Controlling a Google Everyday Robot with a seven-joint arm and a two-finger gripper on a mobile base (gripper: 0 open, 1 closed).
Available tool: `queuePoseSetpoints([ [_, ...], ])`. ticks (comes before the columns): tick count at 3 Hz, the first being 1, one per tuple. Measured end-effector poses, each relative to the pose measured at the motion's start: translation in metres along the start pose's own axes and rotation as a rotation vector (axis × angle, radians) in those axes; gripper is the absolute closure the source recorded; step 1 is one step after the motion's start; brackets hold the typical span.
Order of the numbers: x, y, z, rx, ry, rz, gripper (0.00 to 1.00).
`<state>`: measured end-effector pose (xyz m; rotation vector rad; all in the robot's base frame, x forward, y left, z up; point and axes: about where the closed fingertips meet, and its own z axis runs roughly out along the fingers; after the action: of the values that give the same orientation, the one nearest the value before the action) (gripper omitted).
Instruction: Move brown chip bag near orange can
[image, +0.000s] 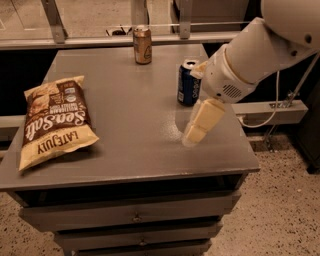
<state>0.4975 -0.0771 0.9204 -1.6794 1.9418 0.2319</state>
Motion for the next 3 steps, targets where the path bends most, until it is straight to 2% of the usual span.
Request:
queuePoseSetpoints([
  [1,-0.004,-0.001,0.002,-0.003,-0.018,-0.003,0.00],
  [2,-0.043,-0.012,0.032,-0.033,-0.171,-0.030,0.00],
  [3,-0.079,-0.023,0.069,-0.038,-0.288,-0.041,0.00],
])
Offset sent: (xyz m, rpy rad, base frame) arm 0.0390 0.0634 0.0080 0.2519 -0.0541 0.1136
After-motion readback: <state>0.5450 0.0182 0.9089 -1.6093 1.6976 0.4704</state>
